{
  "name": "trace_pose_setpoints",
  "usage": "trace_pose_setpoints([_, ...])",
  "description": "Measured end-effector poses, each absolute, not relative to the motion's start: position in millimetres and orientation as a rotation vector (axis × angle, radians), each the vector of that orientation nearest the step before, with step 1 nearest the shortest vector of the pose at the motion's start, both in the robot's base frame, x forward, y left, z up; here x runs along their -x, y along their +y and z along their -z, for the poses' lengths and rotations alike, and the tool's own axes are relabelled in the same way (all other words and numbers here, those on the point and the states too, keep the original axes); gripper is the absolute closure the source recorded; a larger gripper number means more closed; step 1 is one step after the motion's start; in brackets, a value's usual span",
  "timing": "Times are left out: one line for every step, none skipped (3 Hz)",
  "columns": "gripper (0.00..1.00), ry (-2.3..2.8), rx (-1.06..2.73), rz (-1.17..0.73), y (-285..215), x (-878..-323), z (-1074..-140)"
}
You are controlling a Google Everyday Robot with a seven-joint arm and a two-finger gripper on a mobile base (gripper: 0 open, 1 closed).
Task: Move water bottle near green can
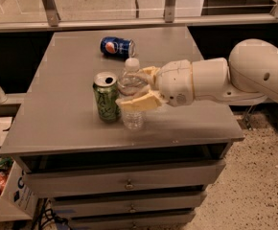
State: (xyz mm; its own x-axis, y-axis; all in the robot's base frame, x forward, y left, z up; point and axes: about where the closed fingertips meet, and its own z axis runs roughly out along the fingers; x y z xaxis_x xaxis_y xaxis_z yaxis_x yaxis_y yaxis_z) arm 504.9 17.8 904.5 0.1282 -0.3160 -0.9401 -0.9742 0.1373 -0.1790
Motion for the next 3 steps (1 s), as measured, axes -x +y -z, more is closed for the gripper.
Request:
trace_pose_setpoints([0.57, 1.383, 1.373, -0.808, 17.8, -504.8, -905.5])
trace_pose_setpoints([0.36, 1.386, 1.374, -0.805, 17.6, -504.2, -904.3])
trace_pose_setpoints([0.11, 1.387, 1.374, -0.805, 17.5, -504.2, -905.1])
